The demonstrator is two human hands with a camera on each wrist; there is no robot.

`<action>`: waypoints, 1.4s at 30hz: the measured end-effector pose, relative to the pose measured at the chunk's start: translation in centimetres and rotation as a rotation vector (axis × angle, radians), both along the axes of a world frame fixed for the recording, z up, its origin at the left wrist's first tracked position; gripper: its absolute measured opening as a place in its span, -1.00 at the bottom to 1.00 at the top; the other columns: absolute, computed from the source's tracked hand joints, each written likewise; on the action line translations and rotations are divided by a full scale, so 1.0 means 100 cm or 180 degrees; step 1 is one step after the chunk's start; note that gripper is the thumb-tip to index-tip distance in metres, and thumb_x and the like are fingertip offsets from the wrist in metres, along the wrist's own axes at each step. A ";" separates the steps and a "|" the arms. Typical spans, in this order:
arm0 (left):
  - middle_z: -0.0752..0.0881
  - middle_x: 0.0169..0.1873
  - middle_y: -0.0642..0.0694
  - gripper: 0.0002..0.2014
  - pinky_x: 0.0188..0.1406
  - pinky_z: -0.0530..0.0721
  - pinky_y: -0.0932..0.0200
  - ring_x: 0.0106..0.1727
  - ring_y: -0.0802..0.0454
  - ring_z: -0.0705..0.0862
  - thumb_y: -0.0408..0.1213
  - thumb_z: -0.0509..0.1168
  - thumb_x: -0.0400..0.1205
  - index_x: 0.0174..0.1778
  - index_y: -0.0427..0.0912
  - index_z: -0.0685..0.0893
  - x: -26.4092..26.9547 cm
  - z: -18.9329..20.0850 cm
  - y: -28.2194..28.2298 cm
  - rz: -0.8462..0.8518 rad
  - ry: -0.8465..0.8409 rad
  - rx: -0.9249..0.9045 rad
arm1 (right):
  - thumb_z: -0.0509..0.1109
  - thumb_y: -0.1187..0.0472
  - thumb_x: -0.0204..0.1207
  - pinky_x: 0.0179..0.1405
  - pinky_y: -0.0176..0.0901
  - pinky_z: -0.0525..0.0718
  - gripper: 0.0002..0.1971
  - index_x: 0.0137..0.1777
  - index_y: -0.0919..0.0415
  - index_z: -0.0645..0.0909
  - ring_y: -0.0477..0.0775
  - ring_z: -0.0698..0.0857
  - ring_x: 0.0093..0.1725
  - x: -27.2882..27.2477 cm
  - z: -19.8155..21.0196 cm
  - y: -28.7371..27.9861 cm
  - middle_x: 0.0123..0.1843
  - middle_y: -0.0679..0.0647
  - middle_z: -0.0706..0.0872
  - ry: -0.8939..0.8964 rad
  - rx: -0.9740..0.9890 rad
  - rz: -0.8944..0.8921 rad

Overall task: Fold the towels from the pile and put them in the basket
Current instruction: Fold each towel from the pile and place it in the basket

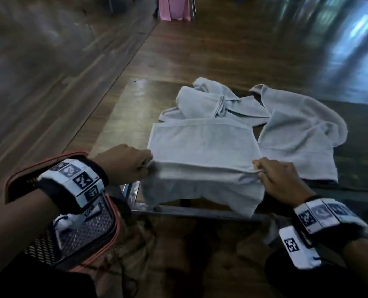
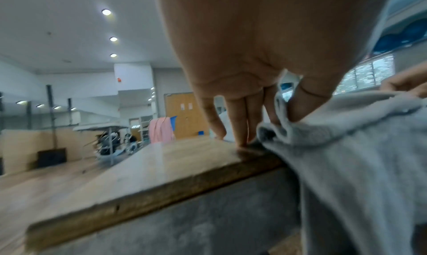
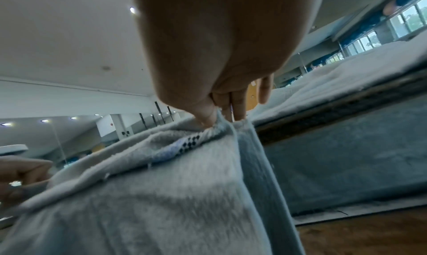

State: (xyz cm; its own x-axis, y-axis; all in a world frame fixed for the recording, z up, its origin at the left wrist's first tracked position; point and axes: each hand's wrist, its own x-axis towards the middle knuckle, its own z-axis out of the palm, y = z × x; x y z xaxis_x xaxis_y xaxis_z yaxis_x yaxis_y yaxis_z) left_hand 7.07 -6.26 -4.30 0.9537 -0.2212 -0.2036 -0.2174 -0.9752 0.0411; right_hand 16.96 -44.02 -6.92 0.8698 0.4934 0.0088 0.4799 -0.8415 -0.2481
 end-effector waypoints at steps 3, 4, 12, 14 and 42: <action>0.67 -0.13 -0.04 -0.88 -0.28 0.53 0.07 -0.18 -0.03 0.62 -0.01 0.16 0.60 -0.10 0.04 0.43 -0.011 0.008 -0.003 0.0083 0.0543 -0.0072 | 0.24 0.22 0.55 0.14 -0.10 0.17 -0.79 -0.08 -0.16 0.36 0.05 0.61 0.18 -0.014 0.000 -0.006 0.09 -0.03 0.71 0.0098 -0.0070 -0.0023; 0.67 -0.13 -0.01 -0.87 -0.30 0.55 0.10 -0.19 0.00 0.62 -0.03 0.18 0.60 -0.19 0.06 0.39 -0.011 0.012 -0.002 0.0206 0.0691 -0.0246 | 0.24 0.22 0.56 0.09 -0.14 0.12 -0.81 -0.08 -0.15 0.38 0.03 0.61 0.18 -0.013 0.001 -0.006 0.07 -0.05 0.71 0.0151 -0.0033 -0.0027; 0.70 0.06 -0.10 -0.86 -0.12 0.64 -0.03 -0.05 -0.11 0.64 -0.19 0.24 0.59 -0.21 -0.01 0.38 0.032 0.019 0.005 0.0686 -0.0172 -0.0833 | 0.29 0.26 0.53 0.18 -0.06 0.20 -0.90 0.00 0.11 0.59 0.19 0.63 0.17 0.028 0.022 0.021 0.05 0.12 0.73 -0.0223 0.0389 -0.0491; 0.70 0.13 -0.04 -0.86 -0.14 0.61 0.07 -0.04 -0.03 0.64 -0.19 0.25 0.58 -0.21 0.05 0.40 0.038 0.014 0.001 0.0562 0.0031 -0.0639 | 0.27 0.25 0.55 0.27 -0.01 0.23 -0.87 0.04 0.11 0.58 0.16 0.63 0.19 0.033 0.018 0.025 0.10 0.09 0.73 -0.0025 0.0093 -0.0354; 0.53 -0.14 -0.03 -0.94 -0.14 0.53 0.13 -0.12 0.00 0.51 -0.29 0.32 0.53 -0.19 -0.14 0.56 0.044 0.009 0.006 0.0490 -0.0030 -0.0636 | 0.35 0.16 0.51 0.20 0.08 0.38 -0.91 -0.01 0.08 0.61 0.12 0.60 0.16 0.047 0.021 0.032 0.10 0.04 0.65 -0.0196 -0.0453 -0.0152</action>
